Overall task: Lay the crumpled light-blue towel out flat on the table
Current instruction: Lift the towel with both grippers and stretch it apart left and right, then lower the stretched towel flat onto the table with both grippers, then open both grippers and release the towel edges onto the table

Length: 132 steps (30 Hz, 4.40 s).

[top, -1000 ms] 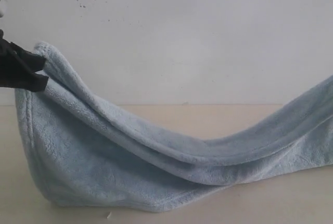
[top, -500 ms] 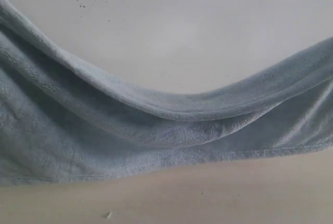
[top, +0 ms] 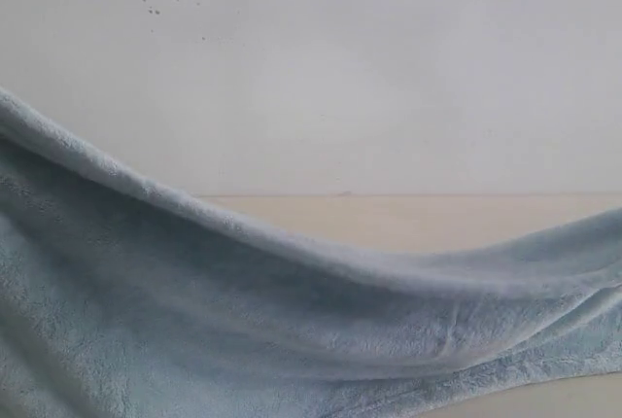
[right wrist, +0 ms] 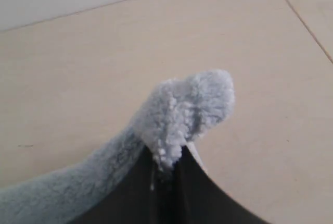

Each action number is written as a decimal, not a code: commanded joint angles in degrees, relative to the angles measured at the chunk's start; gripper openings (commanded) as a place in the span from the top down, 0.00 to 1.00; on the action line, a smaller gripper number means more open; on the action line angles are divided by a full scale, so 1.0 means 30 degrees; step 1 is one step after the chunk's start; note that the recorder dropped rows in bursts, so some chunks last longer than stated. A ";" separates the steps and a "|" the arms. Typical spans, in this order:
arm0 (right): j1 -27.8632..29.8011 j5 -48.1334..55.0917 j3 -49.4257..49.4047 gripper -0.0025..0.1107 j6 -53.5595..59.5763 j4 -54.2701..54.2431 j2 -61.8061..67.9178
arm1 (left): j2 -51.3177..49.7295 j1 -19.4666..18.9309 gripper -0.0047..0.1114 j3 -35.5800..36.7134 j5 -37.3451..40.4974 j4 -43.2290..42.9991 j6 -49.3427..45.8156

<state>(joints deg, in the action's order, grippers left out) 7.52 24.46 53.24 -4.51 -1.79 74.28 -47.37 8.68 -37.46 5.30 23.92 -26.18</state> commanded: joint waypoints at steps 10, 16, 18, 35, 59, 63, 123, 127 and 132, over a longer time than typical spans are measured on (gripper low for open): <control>-0.2890 -0.6508 0.3652 0.98 0.2262 0.0435 0.2309 | -0.7098 -0.0035 0.92 -0.2792 -0.7396 -0.0420 0.0271; -0.2890 -0.3342 0.6674 0.98 0.3874 0.0596 0.1756 | -0.7085 -0.0035 0.92 -0.4937 -0.6447 -0.0851 0.1950; -0.2890 -0.1260 0.6679 0.98 0.4036 0.0977 0.1756 | -0.7045 -0.0035 0.92 -0.4835 -0.4629 -0.0851 0.1946; -0.2890 0.9701 0.0896 0.98 0.3523 0.1819 0.3175 | -0.4757 -0.0035 0.92 0.1390 0.5356 -0.0772 0.1904; -0.2890 0.9569 -0.0629 0.45 0.2703 0.1427 0.3175 | -0.4506 -0.0035 0.33 0.1390 0.8770 -0.4382 0.2453; -0.2890 0.9741 0.0977 0.45 0.2703 0.1427 0.3175 | -0.4506 -0.0035 0.33 0.1390 0.4983 -0.4347 0.2453; -0.2890 -0.2006 0.3590 0.97 0.2164 0.2439 1.1417 | -2.1407 -0.0035 0.93 -0.1470 -0.6516 -0.4188 -0.1287; -0.2890 -0.2006 0.3590 0.97 0.2164 0.2439 1.1417 | -2.1818 -0.0386 0.93 -0.2457 -0.6334 -0.4188 -0.1287; -0.2890 -0.2006 0.3590 0.97 0.2164 0.2439 1.1417 | -2.1969 -0.1274 0.93 -0.3293 -0.6291 -0.4188 -0.1637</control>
<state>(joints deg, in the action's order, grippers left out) -1.18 19.00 63.93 1.63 5.18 108.61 -113.08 6.28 -46.31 -13.84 10.72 -30.52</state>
